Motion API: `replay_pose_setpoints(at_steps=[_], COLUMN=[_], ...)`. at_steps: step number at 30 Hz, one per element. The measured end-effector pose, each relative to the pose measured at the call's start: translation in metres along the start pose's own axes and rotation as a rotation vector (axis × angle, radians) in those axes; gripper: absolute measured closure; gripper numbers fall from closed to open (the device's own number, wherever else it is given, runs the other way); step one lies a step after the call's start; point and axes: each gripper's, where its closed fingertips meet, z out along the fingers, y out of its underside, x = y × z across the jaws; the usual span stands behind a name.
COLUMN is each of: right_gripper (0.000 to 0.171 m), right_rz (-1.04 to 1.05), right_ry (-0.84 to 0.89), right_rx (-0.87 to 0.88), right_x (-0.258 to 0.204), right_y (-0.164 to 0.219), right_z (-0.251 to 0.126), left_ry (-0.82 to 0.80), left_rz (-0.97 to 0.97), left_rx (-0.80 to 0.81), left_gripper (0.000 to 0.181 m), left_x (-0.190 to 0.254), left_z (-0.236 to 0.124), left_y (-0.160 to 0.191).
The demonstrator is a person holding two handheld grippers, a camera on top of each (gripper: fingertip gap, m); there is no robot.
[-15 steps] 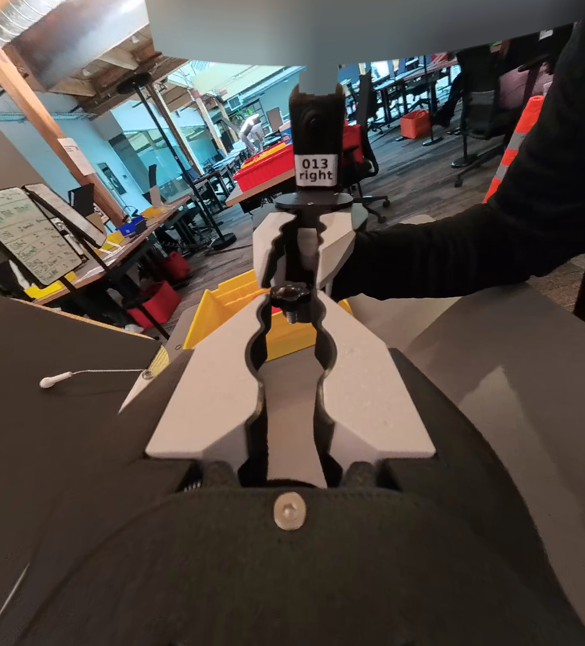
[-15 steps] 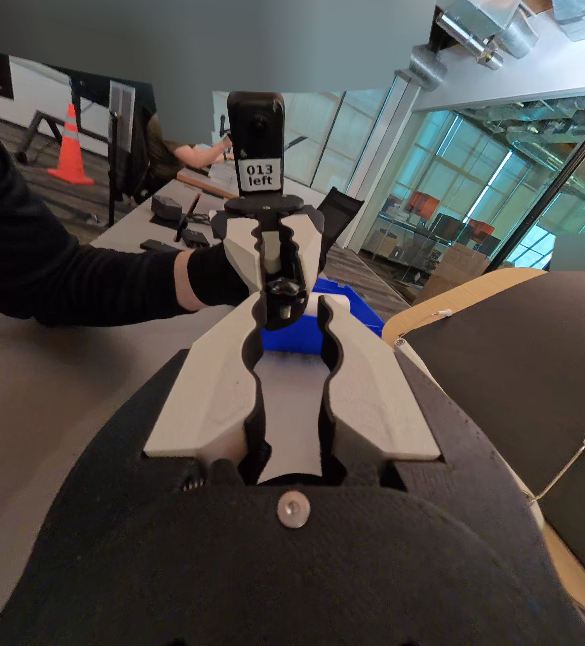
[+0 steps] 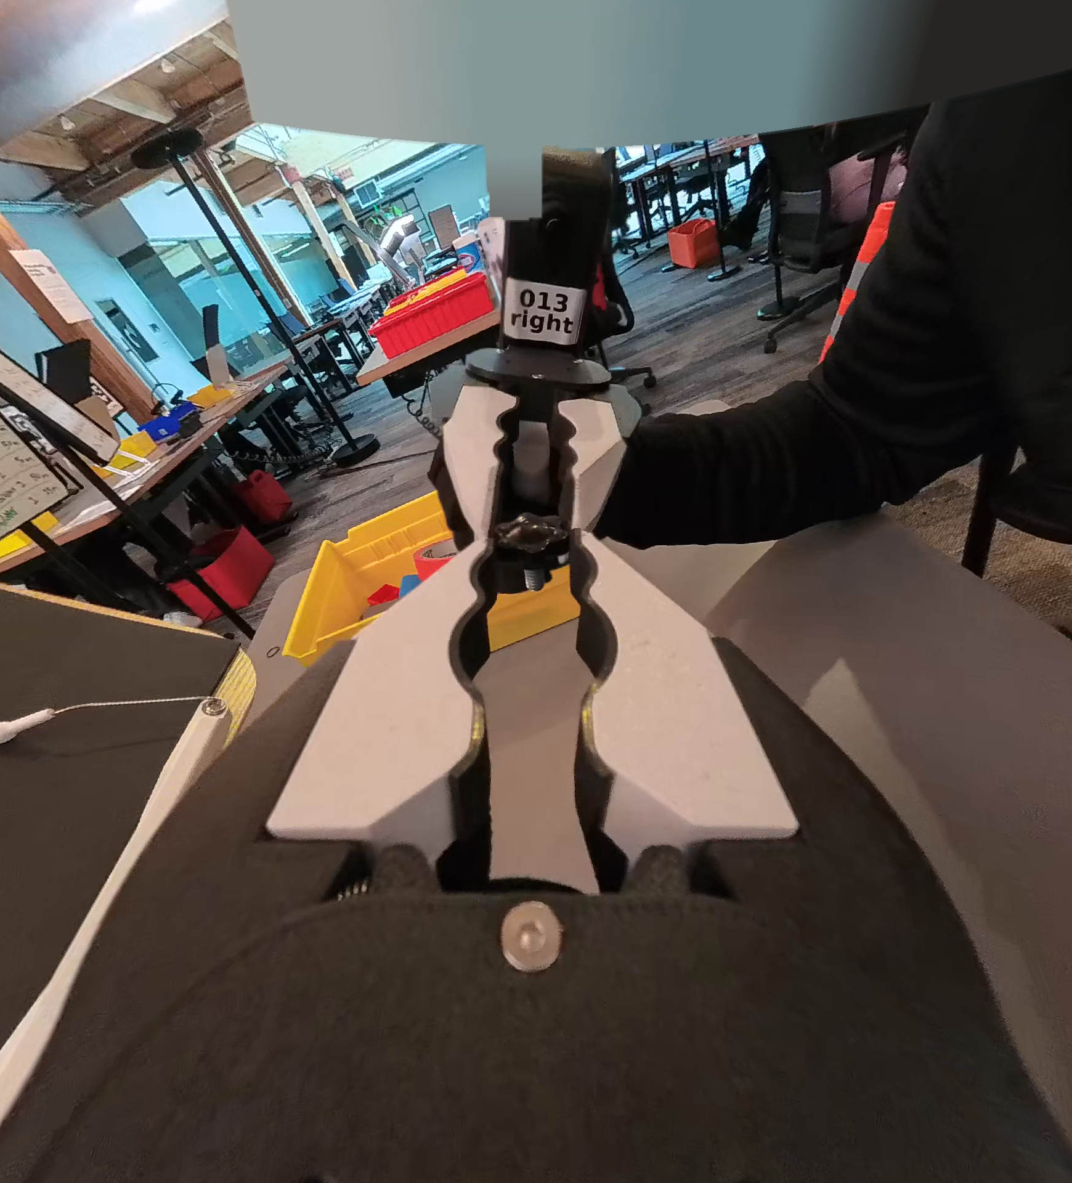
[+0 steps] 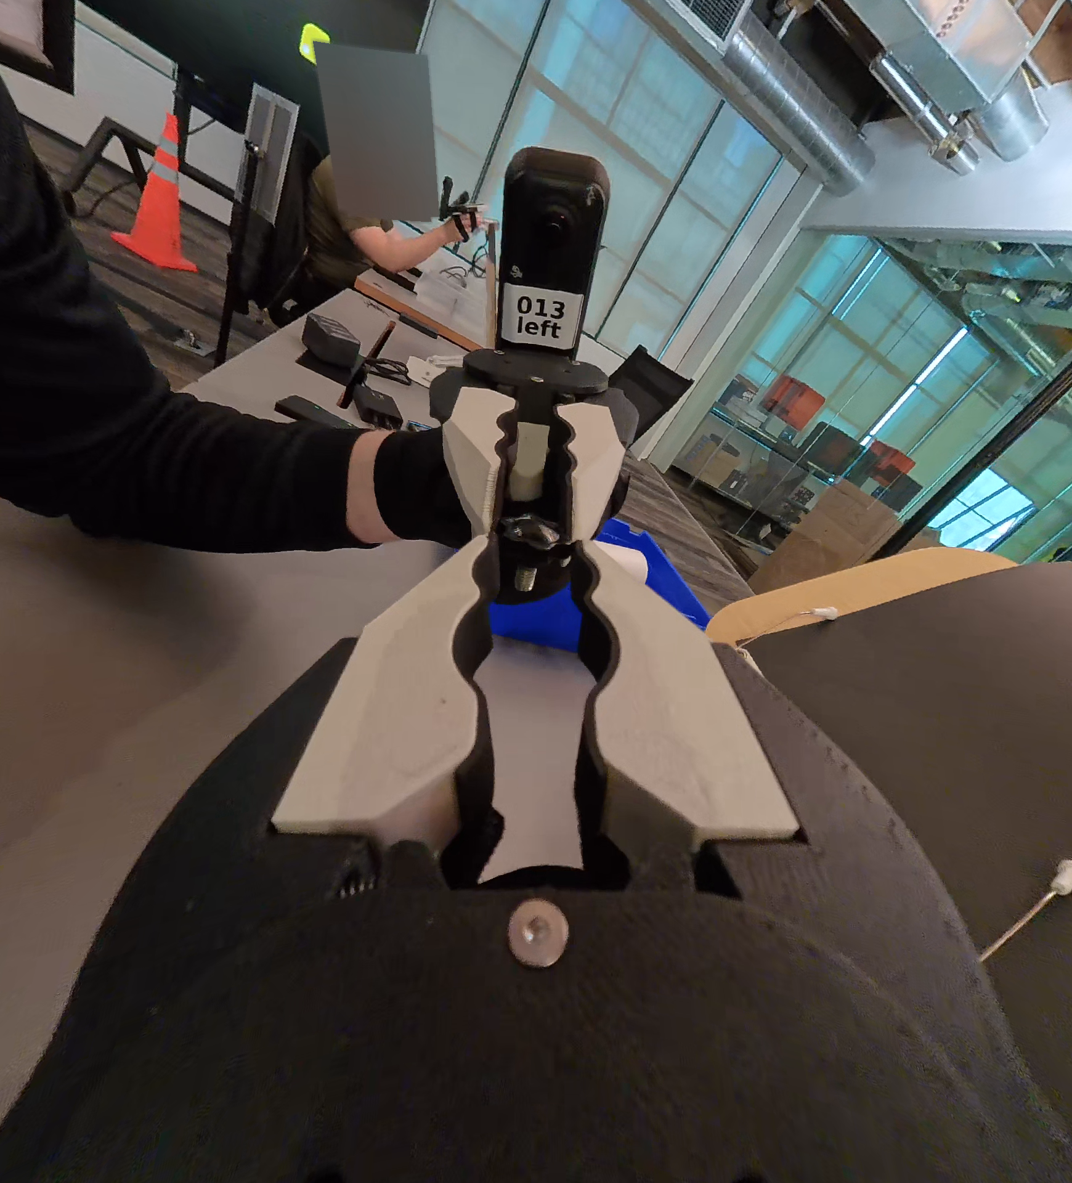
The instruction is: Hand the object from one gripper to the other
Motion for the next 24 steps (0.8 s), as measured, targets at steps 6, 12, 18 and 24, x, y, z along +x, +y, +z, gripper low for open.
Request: replay_pose_setpoints(at_steps=[6, 12, 18, 24], right_gripper=[0.152, 0.152, 0.152, 0.153], right_rz=[-0.012, 0.079, 0.253, 0.734], right_ry=[-0.011, 0.035, 0.128, 0.138], right_rx=[-0.008, 0.032, 0.114, 0.370], right_x=[-0.002, 0.009, 0.032, 0.059], right_y=[0.001, 0.002, 0.002, 0.011], right_z=[0.000, -0.002, -0.015, -0.038], left_ry=[0.021, -0.036, -0.185, -0.449], left_rz=[-0.019, -0.020, 0.071, 0.307], left_rx=[0.006, 0.022, -0.042, -0.133], left_gripper=[0.161, 0.159, 0.147, 0.147], left_x=[0.002, -0.008, -0.025, -0.049], left_z=[0.000, 0.000, 0.003, 0.000], left_y=[0.001, 0.000, 0.005, 0.002])
